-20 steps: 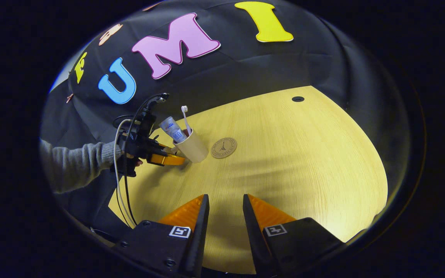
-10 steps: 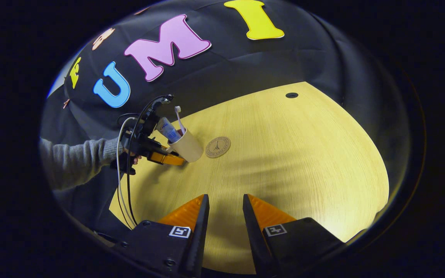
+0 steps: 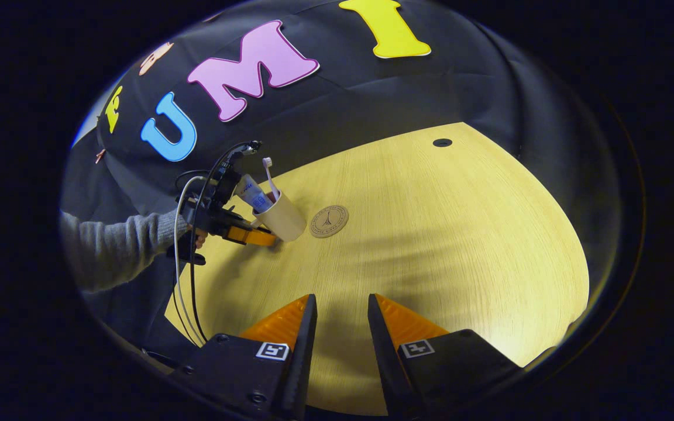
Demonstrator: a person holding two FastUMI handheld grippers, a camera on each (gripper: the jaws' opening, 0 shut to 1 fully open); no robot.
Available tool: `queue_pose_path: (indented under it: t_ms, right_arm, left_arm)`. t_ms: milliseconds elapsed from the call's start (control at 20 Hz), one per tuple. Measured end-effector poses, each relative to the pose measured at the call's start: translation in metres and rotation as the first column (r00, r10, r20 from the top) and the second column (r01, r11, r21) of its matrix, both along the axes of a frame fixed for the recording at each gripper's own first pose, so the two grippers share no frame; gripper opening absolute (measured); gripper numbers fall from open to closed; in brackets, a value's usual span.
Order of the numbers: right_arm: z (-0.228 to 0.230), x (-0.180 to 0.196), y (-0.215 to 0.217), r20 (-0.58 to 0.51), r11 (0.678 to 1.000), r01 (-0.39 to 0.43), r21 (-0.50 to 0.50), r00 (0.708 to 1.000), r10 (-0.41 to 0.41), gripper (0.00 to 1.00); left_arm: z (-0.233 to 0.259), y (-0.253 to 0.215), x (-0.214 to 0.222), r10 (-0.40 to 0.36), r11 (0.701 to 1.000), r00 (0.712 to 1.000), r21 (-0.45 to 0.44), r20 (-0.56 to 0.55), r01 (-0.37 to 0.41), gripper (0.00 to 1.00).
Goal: Put the toothbrush and toothpaste on the desktop into the cup, then pick up the cup and place it on the coaster on the desktop.
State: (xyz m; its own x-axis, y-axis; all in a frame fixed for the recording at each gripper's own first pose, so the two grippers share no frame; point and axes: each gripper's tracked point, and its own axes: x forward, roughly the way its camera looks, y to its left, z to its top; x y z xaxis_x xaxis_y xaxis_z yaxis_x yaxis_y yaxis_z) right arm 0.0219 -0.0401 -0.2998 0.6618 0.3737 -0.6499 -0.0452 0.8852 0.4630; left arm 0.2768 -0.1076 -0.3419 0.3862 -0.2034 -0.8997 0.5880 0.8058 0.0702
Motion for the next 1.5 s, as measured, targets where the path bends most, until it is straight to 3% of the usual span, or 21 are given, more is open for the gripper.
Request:
queue_pose_path:
  t_ms: [100,300,350,400,500,550,600,650,850,900,1350,1400,1500]
  right_arm:
    - [0.000,0.001,0.000,0.000,1.000,-0.001,0.001,1.000,0.001,0.54]
    - [0.000,0.001,0.001,0.002,1.000,-0.001,0.001,1.000,0.001,0.54]
    - [-0.001,0.001,0.001,0.001,1.000,-0.001,0.002,1.000,0.001,0.54]
    - [0.000,-0.001,0.000,0.002,1.000,0.001,0.002,1.000,-0.001,0.54]
    - [0.001,-0.001,-0.002,0.004,1.000,0.005,0.002,1.000,-0.005,0.54]
    - [0.002,-0.001,-0.004,0.007,1.000,0.008,0.003,1.000,-0.008,0.54]
    - [0.003,-0.002,-0.006,0.011,1.000,0.013,0.001,1.000,-0.013,0.54]
    - [0.004,-0.001,-0.009,0.014,1.000,0.017,0.001,1.000,-0.017,0.54]
    - [0.003,-0.004,-0.020,0.009,0.999,0.042,0.001,0.999,-0.042,0.54]
    - [0.003,-0.006,-0.023,0.010,0.999,0.049,-0.001,0.999,-0.049,0.54]
    - [0.000,-0.012,-0.045,-0.001,0.997,0.083,-0.006,0.997,-0.083,0.54]
    - [0.000,-0.012,-0.046,-0.004,0.996,0.085,-0.006,0.996,-0.085,0.54]
    - [-0.002,-0.012,-0.048,-0.006,0.996,0.088,-0.005,0.996,-0.088,0.54]
  left_arm:
    - [0.007,-0.001,0.000,-0.012,1.000,1.000,-0.001,0.012,0.012,0.31]
    - [0.020,-0.016,-0.004,-0.055,0.998,0.998,-0.015,0.024,0.056,0.30]
    - [0.022,-0.022,-0.005,-0.061,0.998,0.998,-0.024,0.025,0.061,0.35]
    - [0.024,-0.027,-0.004,-0.067,0.997,0.997,-0.031,0.028,0.068,0.30]
    - [0.029,-0.038,-0.004,-0.084,0.996,0.996,-0.035,0.035,0.085,0.35]
    - [0.030,-0.044,-0.002,-0.091,0.995,0.995,-0.038,0.040,0.092,0.30]
    - [0.030,-0.049,-0.001,-0.096,0.995,0.994,-0.036,0.042,0.098,0.35]
    - [0.031,-0.054,0.001,-0.101,0.994,0.994,-0.036,0.046,0.103,0.30]
    - [0.029,-0.071,0.003,-0.126,0.992,0.991,-0.028,0.043,0.127,0.34]
    - [0.028,-0.076,0.004,-0.133,0.991,0.990,-0.026,0.043,0.134,0.30]
    - [0.018,-0.103,0.007,-0.163,0.987,0.986,-0.004,0.034,0.163,0.30]
    - [0.016,-0.106,0.008,-0.165,0.986,0.986,0.000,0.031,0.165,0.35]
    - [0.014,-0.108,0.009,-0.164,0.986,0.986,0.005,0.027,0.164,0.30]
